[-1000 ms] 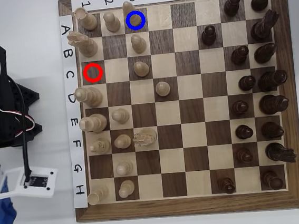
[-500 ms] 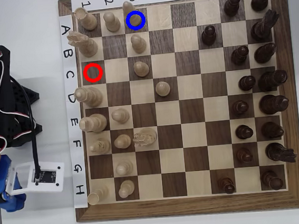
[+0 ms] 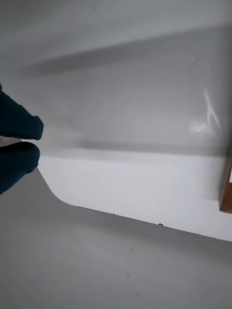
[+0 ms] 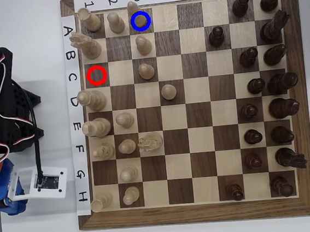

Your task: Move the piece to destination

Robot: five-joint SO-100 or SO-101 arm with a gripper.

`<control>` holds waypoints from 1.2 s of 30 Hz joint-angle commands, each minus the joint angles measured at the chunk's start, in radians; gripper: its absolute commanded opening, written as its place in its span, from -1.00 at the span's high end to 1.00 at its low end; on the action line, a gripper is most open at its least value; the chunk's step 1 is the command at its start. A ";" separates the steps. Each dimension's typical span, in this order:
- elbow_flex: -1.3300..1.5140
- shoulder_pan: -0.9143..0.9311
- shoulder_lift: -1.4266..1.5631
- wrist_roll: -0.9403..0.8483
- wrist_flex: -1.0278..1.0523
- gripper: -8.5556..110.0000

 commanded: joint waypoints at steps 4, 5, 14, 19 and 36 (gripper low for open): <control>-0.003 0.023 0.060 -0.006 -0.052 0.86; -0.003 0.023 0.060 -0.005 -0.052 0.86; -0.002 0.028 0.060 -0.011 -0.052 0.86; -0.002 0.021 0.060 -0.014 -0.052 0.86; 0.000 0.046 0.061 -0.002 -0.057 0.86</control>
